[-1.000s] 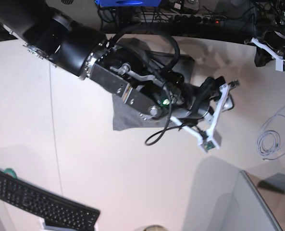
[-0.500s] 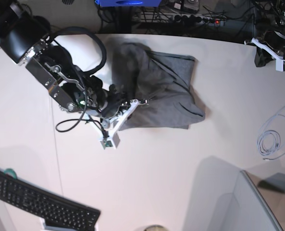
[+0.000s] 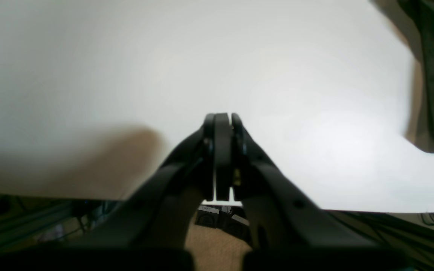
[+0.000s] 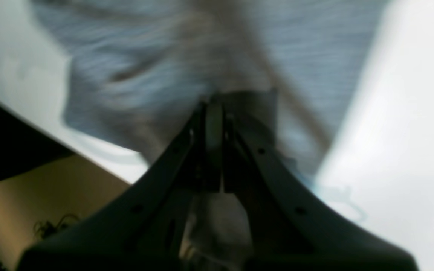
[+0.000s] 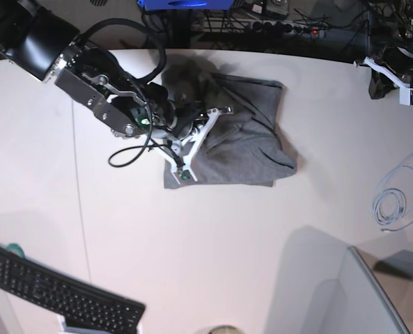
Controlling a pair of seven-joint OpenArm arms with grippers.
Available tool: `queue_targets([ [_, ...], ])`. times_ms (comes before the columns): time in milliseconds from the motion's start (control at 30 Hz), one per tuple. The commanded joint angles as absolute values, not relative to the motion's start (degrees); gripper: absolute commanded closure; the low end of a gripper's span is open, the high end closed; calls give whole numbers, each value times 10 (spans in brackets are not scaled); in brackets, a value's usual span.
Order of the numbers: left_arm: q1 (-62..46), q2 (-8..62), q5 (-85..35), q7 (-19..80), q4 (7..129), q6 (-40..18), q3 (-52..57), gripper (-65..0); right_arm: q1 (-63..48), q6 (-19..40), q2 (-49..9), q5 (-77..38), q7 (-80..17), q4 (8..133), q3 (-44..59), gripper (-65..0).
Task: Layout the t-shirt on the table in an organized manner, then fold the t-shirt properly
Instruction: 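Press the folded layer flat with the right gripper and release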
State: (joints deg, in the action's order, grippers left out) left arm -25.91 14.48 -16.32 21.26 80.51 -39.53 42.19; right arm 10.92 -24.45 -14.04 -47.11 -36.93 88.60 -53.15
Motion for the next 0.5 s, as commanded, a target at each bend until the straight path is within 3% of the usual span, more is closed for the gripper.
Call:
queue_targets([
  [0,-262,155,-170,201,813,-400,427,0,122,-227,-138,-470,-360,894,-536,0],
  [100,-262,155,-170,201,813,-400,427,0,126,-200,-124,-470,-360,895,-560,0],
  [467,-264,155,-170,201,813,-400,428,0,167,-200,-68,-470,-364,892,-716,0],
])
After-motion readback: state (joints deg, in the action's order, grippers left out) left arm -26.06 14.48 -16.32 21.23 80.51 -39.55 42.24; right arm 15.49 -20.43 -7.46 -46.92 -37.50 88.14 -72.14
